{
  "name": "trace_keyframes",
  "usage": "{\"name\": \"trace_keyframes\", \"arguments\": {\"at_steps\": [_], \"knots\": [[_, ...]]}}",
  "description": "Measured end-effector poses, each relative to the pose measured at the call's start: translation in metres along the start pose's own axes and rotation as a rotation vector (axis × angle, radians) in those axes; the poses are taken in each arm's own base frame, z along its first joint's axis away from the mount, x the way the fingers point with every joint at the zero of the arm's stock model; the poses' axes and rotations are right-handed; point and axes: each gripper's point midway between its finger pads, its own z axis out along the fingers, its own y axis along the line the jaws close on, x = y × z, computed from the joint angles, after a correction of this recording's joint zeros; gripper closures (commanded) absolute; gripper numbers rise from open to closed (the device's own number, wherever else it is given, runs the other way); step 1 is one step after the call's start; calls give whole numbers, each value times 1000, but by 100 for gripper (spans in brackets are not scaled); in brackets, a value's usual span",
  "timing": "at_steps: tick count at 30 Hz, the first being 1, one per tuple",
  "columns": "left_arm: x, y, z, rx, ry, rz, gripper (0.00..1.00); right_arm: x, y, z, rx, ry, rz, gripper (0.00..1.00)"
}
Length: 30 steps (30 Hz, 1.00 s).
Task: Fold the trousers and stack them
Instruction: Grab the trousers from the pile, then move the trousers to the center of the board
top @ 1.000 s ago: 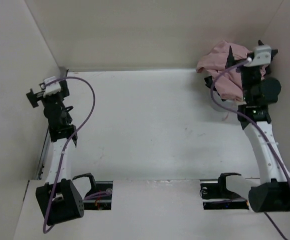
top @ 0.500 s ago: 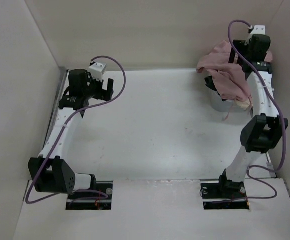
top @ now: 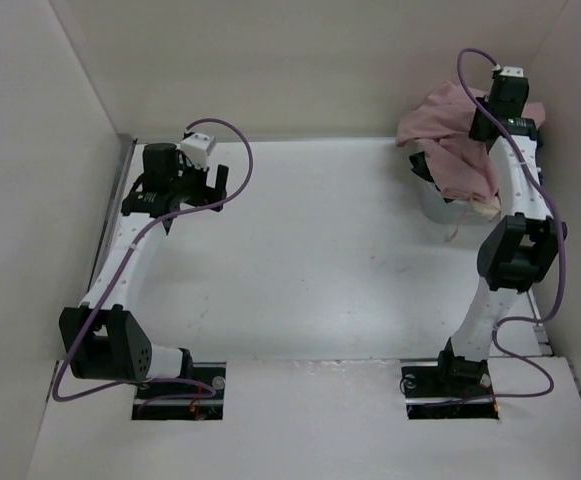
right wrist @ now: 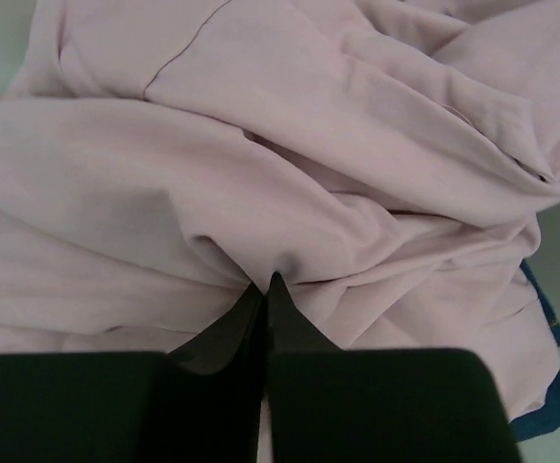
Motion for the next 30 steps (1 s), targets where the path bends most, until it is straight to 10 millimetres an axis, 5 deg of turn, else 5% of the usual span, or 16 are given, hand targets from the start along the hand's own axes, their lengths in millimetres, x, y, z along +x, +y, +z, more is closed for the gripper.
{"name": "trace_keyframes", "arguments": {"at_steps": [5, 10, 13, 17, 21, 24, 26, 30], "knots": [[1, 5, 0, -22, 3, -1, 0, -16, -11, -14, 57, -42, 24, 100], [-4, 15, -1, -63, -17, -2, 0, -88, -8, -78, 151, -261, -36, 100], [-6, 23, -4, -88, -29, -5, 0, -154, 30, -148, 126, -491, -81, 100], [-11, 35, -10, -121, -52, -15, 0, -221, 116, -274, -52, -839, -119, 100], [-17, 60, -21, -185, -87, -55, 0, -245, 193, -407, -331, -1141, -101, 99], [-21, 88, -34, -254, -113, -109, 0, -249, 218, -471, -474, -1275, -65, 96], [-26, 106, -44, -299, -136, -138, 0, -247, 226, -485, -521, -1302, -42, 96], [-42, 137, -66, -379, -194, -167, 0, -221, 269, -457, -627, -1203, -14, 88]]}}
